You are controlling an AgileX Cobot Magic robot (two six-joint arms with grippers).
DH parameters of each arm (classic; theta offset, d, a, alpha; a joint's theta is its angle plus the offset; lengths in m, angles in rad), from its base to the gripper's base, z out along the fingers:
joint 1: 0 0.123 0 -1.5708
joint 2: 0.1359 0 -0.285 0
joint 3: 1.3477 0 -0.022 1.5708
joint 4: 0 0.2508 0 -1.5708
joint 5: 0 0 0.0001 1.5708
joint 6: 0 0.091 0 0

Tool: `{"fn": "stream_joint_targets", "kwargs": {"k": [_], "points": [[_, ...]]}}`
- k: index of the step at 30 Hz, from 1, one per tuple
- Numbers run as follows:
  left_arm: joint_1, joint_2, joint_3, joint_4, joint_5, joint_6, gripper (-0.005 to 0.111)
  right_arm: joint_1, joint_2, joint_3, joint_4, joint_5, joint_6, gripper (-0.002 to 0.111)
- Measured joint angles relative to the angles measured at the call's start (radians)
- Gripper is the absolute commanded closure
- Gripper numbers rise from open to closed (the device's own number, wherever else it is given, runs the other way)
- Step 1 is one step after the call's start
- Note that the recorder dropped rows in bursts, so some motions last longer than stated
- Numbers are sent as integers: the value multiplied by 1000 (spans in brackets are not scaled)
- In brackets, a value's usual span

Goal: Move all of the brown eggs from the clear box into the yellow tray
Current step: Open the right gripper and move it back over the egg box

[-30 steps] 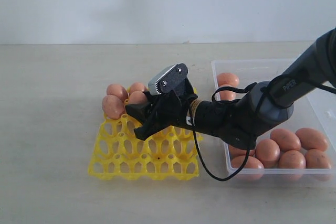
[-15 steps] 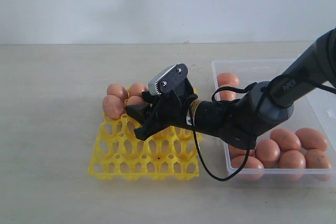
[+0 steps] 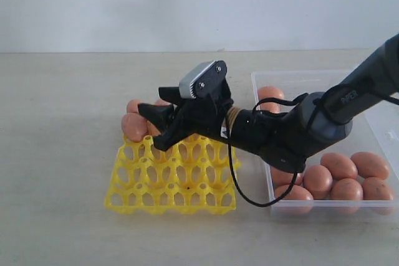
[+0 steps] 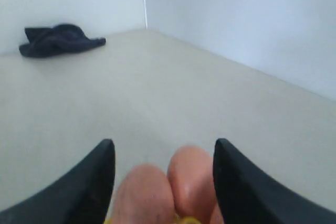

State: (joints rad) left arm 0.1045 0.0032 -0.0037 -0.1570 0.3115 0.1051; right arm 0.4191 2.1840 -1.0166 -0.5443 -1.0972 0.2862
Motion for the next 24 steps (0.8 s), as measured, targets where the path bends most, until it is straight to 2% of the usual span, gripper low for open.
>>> {"fn": "stream_joint_targets", "kwargs": {"k": [4, 8, 14, 16, 18, 21, 24], "points": [[0, 0, 0, 0, 0, 0, 103, 0, -120, 0, 0, 36, 68, 109], [0, 0, 0, 0, 0, 0, 103, -24, -299, 0, 0, 319, 92, 108], [0, 0, 0, 0, 0, 0, 103, -151, -492, -6, 5, 1074, 31, 108], [0, 0, 0, 0, 0, 0, 103, -213, -511, -6, 30, 1348, 27, 108], [0, 0, 0, 0, 0, 0, 103, -265, -509, -6, 100, 1545, -15, 108], [0, 0, 0, 0, 0, 0, 103, -294, -488, -6, 320, 1638, -214, 105], [0, 0, 0, 0, 0, 0, 103, -294, -448, -37, 615, 1665, -457, 83]]}}
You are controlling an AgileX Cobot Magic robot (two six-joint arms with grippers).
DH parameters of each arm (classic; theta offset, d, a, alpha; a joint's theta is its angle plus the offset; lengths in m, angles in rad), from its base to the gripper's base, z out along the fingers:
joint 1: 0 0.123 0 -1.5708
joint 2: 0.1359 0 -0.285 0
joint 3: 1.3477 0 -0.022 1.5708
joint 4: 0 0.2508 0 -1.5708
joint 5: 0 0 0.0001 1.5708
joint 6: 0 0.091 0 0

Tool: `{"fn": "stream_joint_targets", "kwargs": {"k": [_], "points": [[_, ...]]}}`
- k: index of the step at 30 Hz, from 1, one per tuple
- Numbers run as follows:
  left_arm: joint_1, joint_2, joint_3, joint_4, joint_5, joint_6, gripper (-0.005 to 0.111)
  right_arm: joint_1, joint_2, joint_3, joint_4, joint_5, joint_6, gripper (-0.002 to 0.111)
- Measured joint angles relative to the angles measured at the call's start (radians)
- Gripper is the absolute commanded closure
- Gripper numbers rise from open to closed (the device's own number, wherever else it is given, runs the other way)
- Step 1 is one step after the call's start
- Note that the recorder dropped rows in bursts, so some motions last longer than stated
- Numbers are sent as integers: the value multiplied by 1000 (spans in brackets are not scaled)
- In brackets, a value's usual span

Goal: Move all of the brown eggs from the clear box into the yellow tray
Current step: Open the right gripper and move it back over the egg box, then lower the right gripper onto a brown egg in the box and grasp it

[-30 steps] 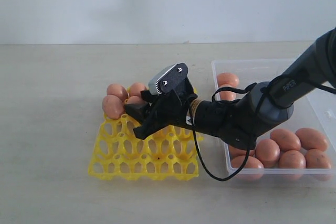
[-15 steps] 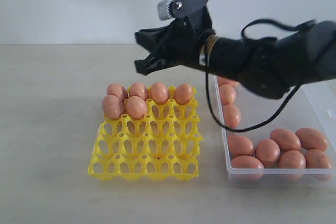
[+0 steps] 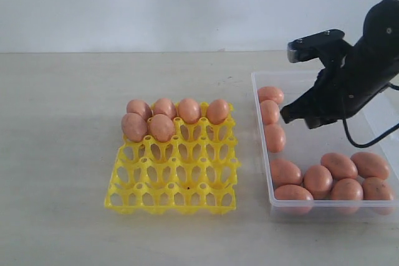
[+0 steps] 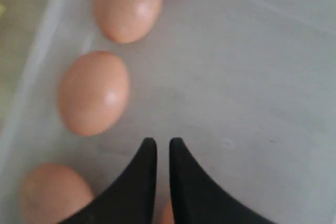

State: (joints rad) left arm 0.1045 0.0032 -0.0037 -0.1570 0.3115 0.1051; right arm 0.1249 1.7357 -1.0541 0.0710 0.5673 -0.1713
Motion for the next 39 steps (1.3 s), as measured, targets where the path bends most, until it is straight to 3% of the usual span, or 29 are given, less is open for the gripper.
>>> {"fn": "stream_joint_targets", "kwargs": {"k": [3, 12, 20, 39], "points": [[0, 0, 0, 0, 0, 0, 103, 0, 47, -53, 164, 39, -144, 50], [0, 0, 0, 0, 2, 0, 103, 0, 206, -114, 265, 53, -146, 54], [0, 0, 0, 0, 2, 0, 103, 0, 209, -118, 291, -68, -141, 54], [0, 0, 0, 0, 2, 0, 103, 0, 209, -118, 321, -79, -98, 54]]}}
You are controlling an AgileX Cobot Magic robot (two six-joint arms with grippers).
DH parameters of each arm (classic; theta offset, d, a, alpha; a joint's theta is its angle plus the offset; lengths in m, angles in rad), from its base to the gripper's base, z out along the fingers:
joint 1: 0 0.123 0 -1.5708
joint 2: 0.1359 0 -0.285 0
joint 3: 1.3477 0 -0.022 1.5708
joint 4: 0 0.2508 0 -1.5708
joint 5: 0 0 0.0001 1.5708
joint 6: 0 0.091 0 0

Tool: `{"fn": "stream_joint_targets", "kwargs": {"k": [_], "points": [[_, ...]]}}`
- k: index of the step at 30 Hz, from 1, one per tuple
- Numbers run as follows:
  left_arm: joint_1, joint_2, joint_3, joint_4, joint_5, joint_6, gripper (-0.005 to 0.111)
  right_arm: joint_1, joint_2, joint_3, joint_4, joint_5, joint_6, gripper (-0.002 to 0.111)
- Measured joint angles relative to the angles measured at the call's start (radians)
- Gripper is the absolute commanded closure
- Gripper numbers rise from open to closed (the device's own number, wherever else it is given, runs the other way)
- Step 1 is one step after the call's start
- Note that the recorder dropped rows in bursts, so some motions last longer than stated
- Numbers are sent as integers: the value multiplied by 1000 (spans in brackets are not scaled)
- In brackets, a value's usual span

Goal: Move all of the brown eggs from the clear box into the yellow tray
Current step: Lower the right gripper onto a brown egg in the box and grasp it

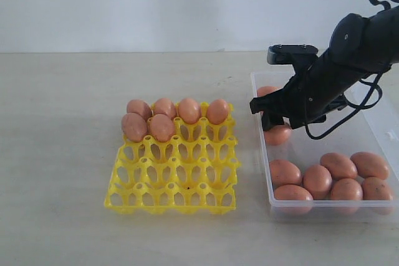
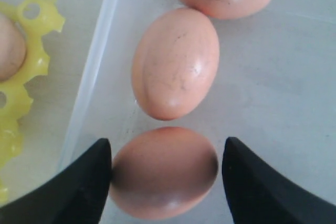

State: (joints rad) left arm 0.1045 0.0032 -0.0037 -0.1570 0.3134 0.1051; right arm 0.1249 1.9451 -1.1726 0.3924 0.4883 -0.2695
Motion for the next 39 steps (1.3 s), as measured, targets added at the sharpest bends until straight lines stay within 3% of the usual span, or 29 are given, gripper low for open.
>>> {"fn": "stream_joint_targets", "kwargs": {"k": [8, 15, 23, 39], "points": [[0, 0, 0, 0, 0, 0, 103, 0, 0, 0, 8, 54, 58, 57], [0, 0, 0, 0, 0, 0, 103, 0, 0, 0, 17, 41, 89, 79], [0, 0, 0, 0, 0, 0, 103, 0, 0, 0, 20, 38, 98, 65], [0, 0, 0, 0, 0, 0, 103, -1, 55, -21, 103, -9, 120, 65]]}}
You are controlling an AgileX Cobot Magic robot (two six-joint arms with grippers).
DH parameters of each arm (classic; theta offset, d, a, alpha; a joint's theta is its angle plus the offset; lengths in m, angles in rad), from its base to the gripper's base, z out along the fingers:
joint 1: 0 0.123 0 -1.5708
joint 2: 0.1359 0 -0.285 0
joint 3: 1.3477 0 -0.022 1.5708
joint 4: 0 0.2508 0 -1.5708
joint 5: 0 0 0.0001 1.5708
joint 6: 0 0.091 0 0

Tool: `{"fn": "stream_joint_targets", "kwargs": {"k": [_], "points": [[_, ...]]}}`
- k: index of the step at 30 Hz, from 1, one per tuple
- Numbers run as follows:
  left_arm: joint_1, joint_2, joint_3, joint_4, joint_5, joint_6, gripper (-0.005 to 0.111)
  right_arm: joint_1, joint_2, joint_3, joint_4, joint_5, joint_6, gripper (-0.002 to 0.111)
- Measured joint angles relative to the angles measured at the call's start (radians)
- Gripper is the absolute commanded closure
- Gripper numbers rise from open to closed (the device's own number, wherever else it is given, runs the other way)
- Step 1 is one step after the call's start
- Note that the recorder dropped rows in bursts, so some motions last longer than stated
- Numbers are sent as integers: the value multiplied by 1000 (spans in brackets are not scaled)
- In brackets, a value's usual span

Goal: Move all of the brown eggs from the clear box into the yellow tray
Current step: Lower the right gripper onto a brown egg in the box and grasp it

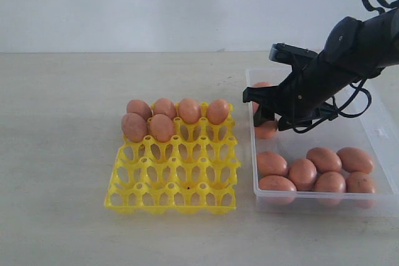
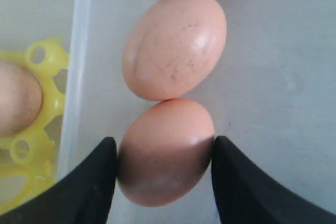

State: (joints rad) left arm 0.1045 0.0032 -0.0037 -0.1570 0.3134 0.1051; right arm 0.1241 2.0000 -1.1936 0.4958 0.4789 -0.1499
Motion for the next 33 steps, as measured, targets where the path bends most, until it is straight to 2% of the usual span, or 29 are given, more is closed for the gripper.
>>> {"fn": "stream_joint_targets", "kwargs": {"k": [2, 8, 19, 21, 24, 26, 33], "points": [[0, 0, 0, 0, 0, 0, 103, 0, 0, 0, 7, -2, 2, 67], [0, 0, 0, 0, 0, 0, 103, 0, 1, 0, 10, 2, 2, 86], [0, 0, 0, 0, 0, 0, 103, 0, 1, 0, 7, 6, 20, 85], [0, 0, 0, 0, 0, 0, 103, 0, 1, 0, -1, 6, 20, 77], [0, 0, 0, 0, 0, 0, 103, 0, 1, -2, -18, 11, 12, 55], [0, 0, 0, 0, 0, 0, 103, 0, 6, -2, -44, 22, 5, 47], [0, 0, 0, 0, 0, 0, 103, 2, 18, 4, -79, 32, -4, 48]]}}
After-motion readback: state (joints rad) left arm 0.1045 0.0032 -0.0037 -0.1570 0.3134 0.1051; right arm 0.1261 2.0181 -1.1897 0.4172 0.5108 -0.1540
